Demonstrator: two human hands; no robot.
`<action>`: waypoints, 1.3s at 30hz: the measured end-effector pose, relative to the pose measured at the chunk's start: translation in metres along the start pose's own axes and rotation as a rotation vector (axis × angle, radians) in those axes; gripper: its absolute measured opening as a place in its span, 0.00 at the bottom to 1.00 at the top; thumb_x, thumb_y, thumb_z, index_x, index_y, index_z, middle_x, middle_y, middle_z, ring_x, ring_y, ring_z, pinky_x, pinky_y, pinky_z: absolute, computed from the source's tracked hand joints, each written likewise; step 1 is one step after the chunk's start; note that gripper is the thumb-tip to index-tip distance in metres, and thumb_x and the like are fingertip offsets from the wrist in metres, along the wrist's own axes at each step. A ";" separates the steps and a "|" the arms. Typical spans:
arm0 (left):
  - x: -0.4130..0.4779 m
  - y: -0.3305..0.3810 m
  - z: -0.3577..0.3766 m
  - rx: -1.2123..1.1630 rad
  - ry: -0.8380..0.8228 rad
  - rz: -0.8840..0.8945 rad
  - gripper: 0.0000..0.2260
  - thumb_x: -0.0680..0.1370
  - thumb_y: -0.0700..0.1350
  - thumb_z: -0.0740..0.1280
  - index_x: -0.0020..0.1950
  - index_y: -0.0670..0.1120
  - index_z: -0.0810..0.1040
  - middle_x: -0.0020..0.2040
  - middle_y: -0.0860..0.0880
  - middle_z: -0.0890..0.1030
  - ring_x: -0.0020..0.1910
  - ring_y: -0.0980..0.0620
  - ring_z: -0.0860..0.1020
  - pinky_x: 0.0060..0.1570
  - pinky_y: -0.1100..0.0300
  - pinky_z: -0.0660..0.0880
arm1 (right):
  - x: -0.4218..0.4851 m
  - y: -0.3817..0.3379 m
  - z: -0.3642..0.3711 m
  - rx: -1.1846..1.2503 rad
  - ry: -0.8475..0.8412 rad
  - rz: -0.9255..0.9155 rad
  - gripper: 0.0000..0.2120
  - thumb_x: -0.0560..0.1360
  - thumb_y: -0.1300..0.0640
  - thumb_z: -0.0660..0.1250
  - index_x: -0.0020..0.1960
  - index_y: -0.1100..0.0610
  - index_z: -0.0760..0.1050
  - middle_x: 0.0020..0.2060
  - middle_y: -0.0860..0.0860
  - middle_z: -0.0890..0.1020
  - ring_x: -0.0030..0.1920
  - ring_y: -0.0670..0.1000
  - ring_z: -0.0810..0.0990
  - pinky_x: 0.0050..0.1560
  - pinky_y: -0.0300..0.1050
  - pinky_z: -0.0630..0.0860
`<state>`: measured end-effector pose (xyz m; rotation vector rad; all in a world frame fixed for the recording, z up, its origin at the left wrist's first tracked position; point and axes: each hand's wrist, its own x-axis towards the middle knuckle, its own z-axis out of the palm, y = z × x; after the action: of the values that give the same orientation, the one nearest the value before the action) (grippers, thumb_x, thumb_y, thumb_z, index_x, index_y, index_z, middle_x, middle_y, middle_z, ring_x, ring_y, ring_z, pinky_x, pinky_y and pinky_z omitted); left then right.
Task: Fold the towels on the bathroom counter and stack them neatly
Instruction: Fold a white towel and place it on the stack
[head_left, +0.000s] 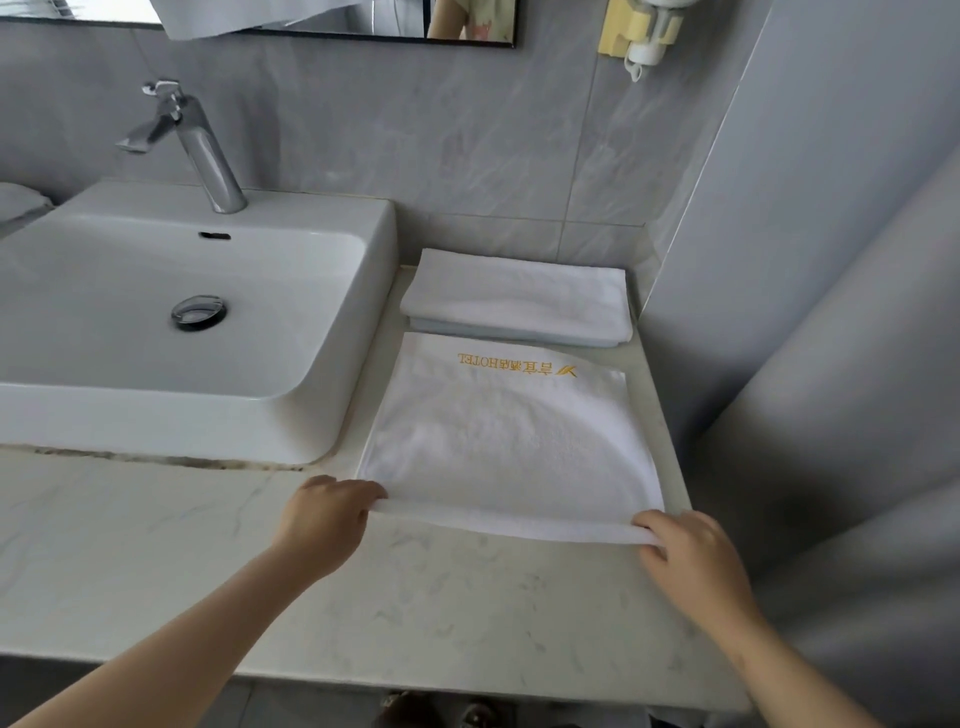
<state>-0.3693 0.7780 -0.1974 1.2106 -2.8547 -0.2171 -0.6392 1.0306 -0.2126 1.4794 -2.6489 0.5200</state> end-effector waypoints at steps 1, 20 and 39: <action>-0.004 -0.003 -0.001 -0.045 0.012 -0.021 0.16 0.78 0.40 0.58 0.58 0.55 0.79 0.49 0.54 0.83 0.49 0.49 0.77 0.40 0.62 0.64 | -0.003 0.000 -0.003 0.058 -0.038 0.063 0.07 0.62 0.66 0.69 0.35 0.56 0.79 0.24 0.50 0.74 0.27 0.55 0.72 0.28 0.38 0.62; 0.014 0.002 -0.041 -0.917 0.273 -0.351 0.06 0.76 0.46 0.69 0.51 0.47 0.79 0.44 0.45 0.80 0.45 0.45 0.77 0.44 0.54 0.72 | 0.029 -0.007 -0.047 0.941 -0.080 0.544 0.04 0.76 0.64 0.64 0.43 0.65 0.75 0.40 0.61 0.79 0.40 0.55 0.75 0.42 0.47 0.67; 0.135 0.021 -0.012 -0.712 -0.019 -0.445 0.12 0.82 0.45 0.57 0.62 0.40 0.70 0.57 0.39 0.75 0.47 0.46 0.71 0.46 0.59 0.65 | 0.113 -0.002 -0.005 0.823 -0.080 0.795 0.10 0.80 0.54 0.57 0.54 0.61 0.68 0.47 0.57 0.74 0.45 0.54 0.73 0.48 0.50 0.71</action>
<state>-0.4771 0.6942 -0.1856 1.5952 -2.1267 -1.1302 -0.6985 0.9390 -0.1825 0.3731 -3.1753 1.7820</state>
